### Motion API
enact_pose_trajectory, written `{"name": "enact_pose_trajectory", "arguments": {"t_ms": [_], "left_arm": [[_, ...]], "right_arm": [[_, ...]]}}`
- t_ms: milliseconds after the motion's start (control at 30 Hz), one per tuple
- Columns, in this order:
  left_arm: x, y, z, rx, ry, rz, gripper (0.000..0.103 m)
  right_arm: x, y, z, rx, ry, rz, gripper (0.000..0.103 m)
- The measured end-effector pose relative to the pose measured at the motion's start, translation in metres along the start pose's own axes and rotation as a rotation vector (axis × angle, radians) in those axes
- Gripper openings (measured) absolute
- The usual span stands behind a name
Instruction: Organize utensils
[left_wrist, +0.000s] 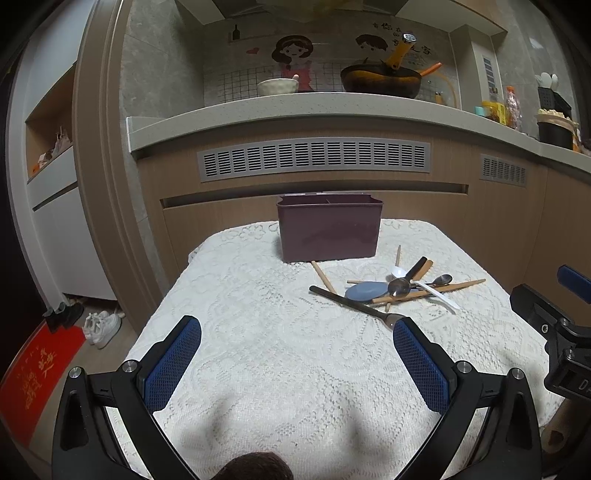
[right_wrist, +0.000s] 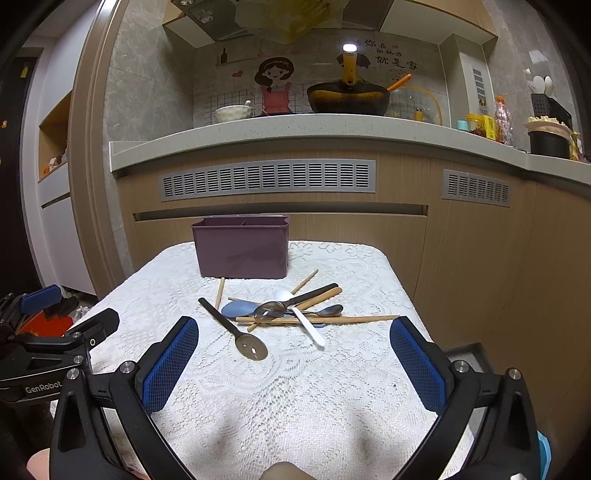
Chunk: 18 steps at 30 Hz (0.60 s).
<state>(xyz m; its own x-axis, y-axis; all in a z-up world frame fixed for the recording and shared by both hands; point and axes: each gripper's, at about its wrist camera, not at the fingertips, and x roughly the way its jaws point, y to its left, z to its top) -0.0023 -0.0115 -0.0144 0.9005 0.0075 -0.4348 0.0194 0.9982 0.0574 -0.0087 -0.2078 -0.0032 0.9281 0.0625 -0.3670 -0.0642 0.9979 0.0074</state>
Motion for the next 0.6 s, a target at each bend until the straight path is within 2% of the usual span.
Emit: {"name": "enact_pose_trajectory", "arguments": {"t_ms": [600], "left_arm": [[0.0004,0.0021,0.0051,-0.001,0.002,0.001,0.103]], "right_arm": [[0.0000,-0.0008,-0.0005,0.003,0.012,-0.001,0.103]]}}
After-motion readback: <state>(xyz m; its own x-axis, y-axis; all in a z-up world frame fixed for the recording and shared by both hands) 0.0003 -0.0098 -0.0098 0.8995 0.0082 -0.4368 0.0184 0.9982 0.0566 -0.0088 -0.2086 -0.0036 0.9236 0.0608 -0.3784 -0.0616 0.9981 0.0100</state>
